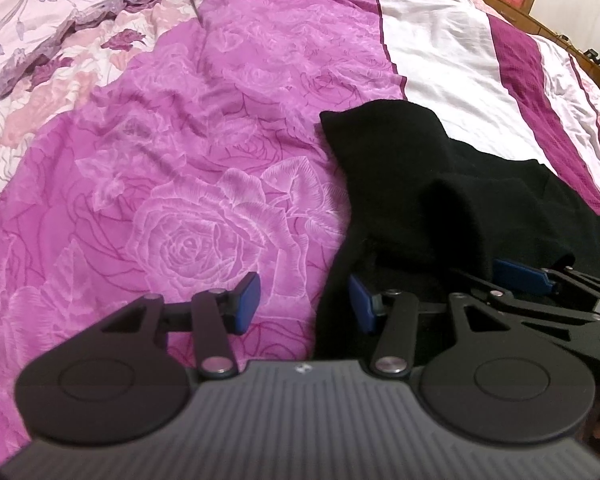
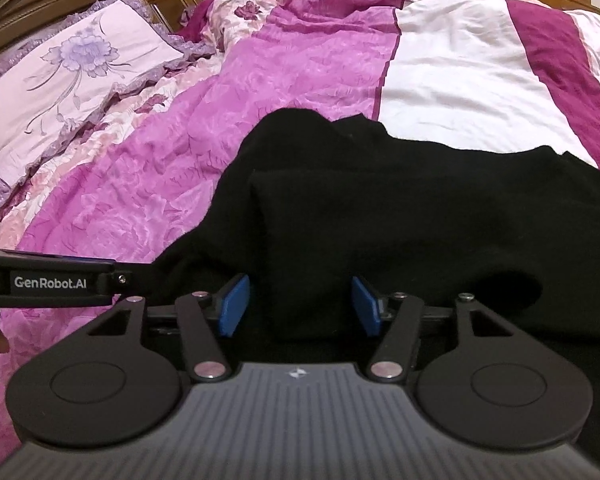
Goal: Fold small clothes
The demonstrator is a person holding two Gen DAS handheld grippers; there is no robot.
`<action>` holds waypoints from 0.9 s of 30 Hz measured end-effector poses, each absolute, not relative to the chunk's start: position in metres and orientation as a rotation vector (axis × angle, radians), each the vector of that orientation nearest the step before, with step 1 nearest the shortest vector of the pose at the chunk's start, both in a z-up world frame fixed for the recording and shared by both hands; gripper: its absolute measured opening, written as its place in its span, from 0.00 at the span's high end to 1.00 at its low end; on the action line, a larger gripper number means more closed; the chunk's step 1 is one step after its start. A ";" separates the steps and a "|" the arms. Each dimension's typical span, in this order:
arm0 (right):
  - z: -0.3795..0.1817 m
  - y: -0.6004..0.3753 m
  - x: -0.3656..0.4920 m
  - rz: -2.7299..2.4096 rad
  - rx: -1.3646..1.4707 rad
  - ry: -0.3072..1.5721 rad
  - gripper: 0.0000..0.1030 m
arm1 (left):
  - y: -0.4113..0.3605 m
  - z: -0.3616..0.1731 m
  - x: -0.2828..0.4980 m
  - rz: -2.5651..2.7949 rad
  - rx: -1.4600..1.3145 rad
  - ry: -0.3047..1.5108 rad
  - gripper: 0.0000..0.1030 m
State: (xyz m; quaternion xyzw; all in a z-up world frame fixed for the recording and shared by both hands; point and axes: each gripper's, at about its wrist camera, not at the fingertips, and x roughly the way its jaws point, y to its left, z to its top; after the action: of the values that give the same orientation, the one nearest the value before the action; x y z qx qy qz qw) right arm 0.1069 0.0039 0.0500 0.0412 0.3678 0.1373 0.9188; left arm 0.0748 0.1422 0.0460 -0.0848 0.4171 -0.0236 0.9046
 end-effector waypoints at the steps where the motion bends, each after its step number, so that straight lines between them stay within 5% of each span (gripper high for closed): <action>1: 0.049 0.005 0.108 0.280 0.084 0.759 0.37 | 0.142 0.045 0.075 -0.049 -0.176 0.862 0.51; 16: 0.044 0.008 0.113 0.248 0.082 0.779 0.40 | 0.146 0.044 0.073 -0.048 -0.183 0.859 0.51; 24: 0.047 -0.009 0.113 0.213 0.143 0.777 0.86 | 0.143 0.048 0.071 -0.051 -0.178 0.851 0.51; 27: 0.054 -0.021 0.111 0.237 0.196 0.770 0.89 | 0.139 0.053 0.070 -0.058 -0.172 0.841 0.51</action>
State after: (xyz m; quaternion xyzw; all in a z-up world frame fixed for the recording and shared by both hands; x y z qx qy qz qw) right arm 0.1112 -0.0207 0.0536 0.0951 0.3741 0.1153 0.9153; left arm 0.0700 0.1394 0.0526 -0.0833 0.4078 -0.0279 0.9088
